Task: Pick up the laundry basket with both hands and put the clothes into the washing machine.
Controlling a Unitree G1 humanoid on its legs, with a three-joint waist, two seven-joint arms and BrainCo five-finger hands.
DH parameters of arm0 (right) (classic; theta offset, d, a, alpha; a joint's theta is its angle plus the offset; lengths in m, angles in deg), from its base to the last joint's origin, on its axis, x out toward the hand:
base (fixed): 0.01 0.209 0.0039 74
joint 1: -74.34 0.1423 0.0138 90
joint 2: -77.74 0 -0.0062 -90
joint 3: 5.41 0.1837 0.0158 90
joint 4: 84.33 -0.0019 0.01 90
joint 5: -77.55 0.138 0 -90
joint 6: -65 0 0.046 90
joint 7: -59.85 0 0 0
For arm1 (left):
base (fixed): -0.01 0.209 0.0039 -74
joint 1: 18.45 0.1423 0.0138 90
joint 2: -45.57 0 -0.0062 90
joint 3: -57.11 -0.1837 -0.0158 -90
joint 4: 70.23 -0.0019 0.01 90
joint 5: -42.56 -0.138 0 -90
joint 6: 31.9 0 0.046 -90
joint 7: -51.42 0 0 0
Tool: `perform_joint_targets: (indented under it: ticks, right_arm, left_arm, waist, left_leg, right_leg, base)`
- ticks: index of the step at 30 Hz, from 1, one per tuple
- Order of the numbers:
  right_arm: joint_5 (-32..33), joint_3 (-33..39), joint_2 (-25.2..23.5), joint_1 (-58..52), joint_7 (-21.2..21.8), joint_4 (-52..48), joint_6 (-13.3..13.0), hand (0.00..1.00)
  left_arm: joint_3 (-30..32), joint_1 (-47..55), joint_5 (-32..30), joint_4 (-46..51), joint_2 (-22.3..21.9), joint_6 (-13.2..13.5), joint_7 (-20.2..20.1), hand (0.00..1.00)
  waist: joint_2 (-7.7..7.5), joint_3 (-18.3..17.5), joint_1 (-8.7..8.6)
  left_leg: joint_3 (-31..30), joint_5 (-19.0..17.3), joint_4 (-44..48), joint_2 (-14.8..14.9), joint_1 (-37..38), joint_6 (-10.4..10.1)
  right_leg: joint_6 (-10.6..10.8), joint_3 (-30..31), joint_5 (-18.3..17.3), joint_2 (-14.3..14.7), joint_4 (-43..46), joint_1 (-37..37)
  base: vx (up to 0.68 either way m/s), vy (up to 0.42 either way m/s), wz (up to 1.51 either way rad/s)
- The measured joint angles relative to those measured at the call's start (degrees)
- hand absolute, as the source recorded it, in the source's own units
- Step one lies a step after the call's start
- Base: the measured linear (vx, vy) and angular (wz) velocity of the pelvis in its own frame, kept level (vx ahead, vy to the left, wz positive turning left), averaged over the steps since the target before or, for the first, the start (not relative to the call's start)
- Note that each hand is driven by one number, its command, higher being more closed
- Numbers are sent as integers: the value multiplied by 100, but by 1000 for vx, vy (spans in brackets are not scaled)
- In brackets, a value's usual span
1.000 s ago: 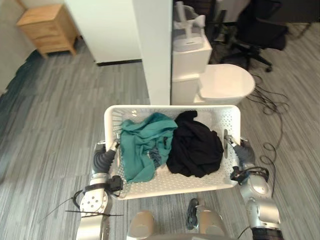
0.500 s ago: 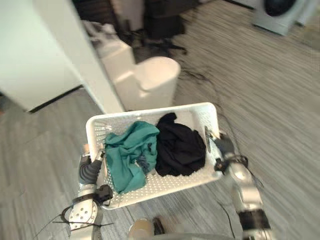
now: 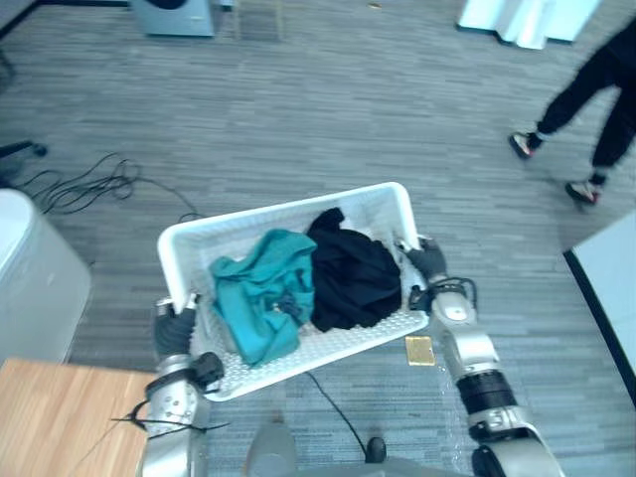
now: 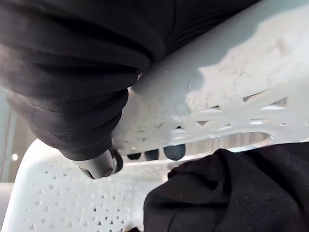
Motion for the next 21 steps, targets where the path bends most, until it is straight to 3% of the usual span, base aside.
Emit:
perform_joint_targets:
  ticks: [1, 2, 3, 5, 6, 7, 8, 9, 10, 11, 12, 14, 15, 16, 17, 18, 19, 20, 21]
  right_arm:
    - [-4, 14, -10, 27, -51, -298, -26, 100]
    - [-4, 46, 9, 42, -53, -461, -56, 100]
    - [-2, 103, 53, 62, -57, -650, -167, 100]
    - [7, 140, -39, -60, -63, -671, -208, 100]
    - [2, 230, -83, -174, -59, -667, -208, 100]
    - [-1, 297, -96, -249, -51, -665, -207, 100]
    - [-10, 403, -104, -433, -35, -660, -197, 100]
    - [-8, 473, -134, -598, -28, -653, -184, 100]
    - [-9, 473, -263, -770, -20, -630, -142, 100]
    - [-10, 468, -314, -846, -19, -632, -138, 100]
    - [-9, 468, -345, -940, -21, -637, -138, 100]
    - [-8, 521, -335, -971, -11, -784, -137, 100]
    - [-8, 542, -262, -1006, 15, -847, -151, 100]
    - [-5, 593, -226, -1037, 12, -848, -153, 100]
    - [-2, 642, -220, -1042, 11, -848, -156, 100]
    - [-5, 694, -203, -1052, 0, -845, -161, 100]
    - [-5, 686, -226, -1150, -11, -846, -164, 100]
    - [-5, 711, -155, -1321, -17, -845, -156, 100]
    - [-8, 774, 1, -1366, -13, -817, -119, 100]
  left_arm:
    - [-40, 61, -2, 367, 26, 22, 87, 100]
    - [-43, 49, -2, 520, -2, 40, 122, 100]
    - [-89, 30, -4, 720, -75, 123, 175, 100]
    - [-102, 47, -38, 724, 68, 171, 181, 100]
    - [-197, 50, -45, 692, 134, 146, 178, 100]
    - [-287, 48, -45, 629, 189, 140, 178, 100]
    - [-461, 53, -55, 566, 300, 50, 166, 100]
    - [-532, 72, -99, 570, 368, -24, 147, 100]
    - [-524, 166, -161, 568, 448, -121, 122, 100]
    - [-519, 193, -199, 565, 465, -153, 126, 100]
    - [-521, 193, -271, 565, 515, -176, 115, 100]
    - [-522, 156, -268, 568, 534, -164, 42, 100]
    - [-541, 136, -266, 554, 478, -151, -7, 100]
    - [-562, 5, -269, 458, 473, -149, -107, 100]
    - [-562, -136, -272, 324, 464, -144, -148, 100]
    - [-536, -432, -292, -46, 468, -130, -168, 100]
    - [-522, -588, -320, -318, 471, -124, -185, 100]
    - [-601, -641, -350, -559, 380, -142, -215, 100]
    - [-694, -645, -402, -678, 221, -190, -220, 100]
  waist:
    - [-108, 23, 129]
    - [-96, -2, 199]
    - [115, 53, 263]
    - [44, 29, 227]
    - [10, 33, 237]
    - [-7, 30, 233]
    - [-72, 30, 183]
    - [-130, 41, 177]
    - [-118, 47, 145]
    - [-86, 32, 101]
    - [-20, -2, 15]
    - [25, -64, -167]
    - [143, -145, -319]
    - [191, -185, -460]
    - [183, -193, -500]
    - [177, -212, -527]
    - [87, -267, -579]
    - [268, -296, -686]
    - [622, -286, -730]
  left_leg:
    - [16, -196, 865, -59, -682, 52]
    - [6, -264, 509, -140, -807, 56]
    - [-99, -108, 13, -118, -870, 280]
    - [61, -436, 216, -211, -712, 411]
    - [85, -714, 375, -254, -558, 477]
    - [82, -825, 443, -282, -462, 533]
    - [57, -1044, 515, -461, -215, 638]
    - [41, -1223, 453, -596, 85, 721]
    - [57, -1390, 263, -677, 538, 790]
    - [41, -1447, 140, -685, 740, 814]
    - [-38, -1474, -196, -686, 1134, 811]
    - [-263, -1449, -815, -652, 1624, 764]
    - [-375, -1365, -1323, -520, 1965, 613]
    - [-559, -1225, -1728, -463, 2348, 403]
    - [-673, -1210, -1808, -463, 2501, 374]
    - [-860, -1240, -1779, -463, 2795, 322]
    - [-1026, -1250, -1527, -473, 2951, 305]
    - [-1238, -1241, -934, -369, 2994, 300]
    - [-1270, -957, -37, -88, 2793, 20]
  right_leg:
    - [139, 208, -225, -169, -226, 147]
    - [339, 298, -312, -195, -338, 176]
    - [482, 380, -401, -116, -315, 262]
    - [588, 453, -620, -231, 251, 221]
    - [922, 557, -833, -333, 1248, -59]
    - [1095, 623, -882, -415, 1955, -272]
    - [1441, 650, -627, -634, 3295, -693]
    - [1411, 678, -122, -783, 4113, -999]
    - [1268, 731, 60, -854, 5043, -1323]
    - [1056, 618, -99, -860, 5326, -1483]
    - [617, 237, -405, -887, 5434, -1808]
    - [326, -458, -691, -868, 4823, -2353]
    - [256, -870, -632, -701, 3460, -2554]
    - [342, -1114, -228, -481, 1715, -2560]
    - [363, -1110, 41, -417, 1065, -2617]
    - [327, -1009, 543, -214, 353, -2777]
    - [183, -813, 825, -46, 172, -2838]
    - [-176, -435, 1573, 141, 621, -2778]
    - [-230, -578, 1256, 284, 1276, -2771]
  base:
    - [270, 28, -77]
    - [269, 151, -78]
    - [328, 198, -46]
    - [365, 206, -19]
    - [312, 204, 5]
    - [412, 258, 24]
    - [367, 179, 36]
    - [626, 214, 31]
    - [549, 143, 11]
    - [665, 118, 16]
    - [557, 37, 35]
    - [599, 15, 50]
    - [700, -2, 76]
    - [732, -21, 81]
    - [817, -75, 69]
    - [854, -158, 53]
    - [1071, -217, 73]
    - [888, -173, 69]
    - [875, -139, 36]
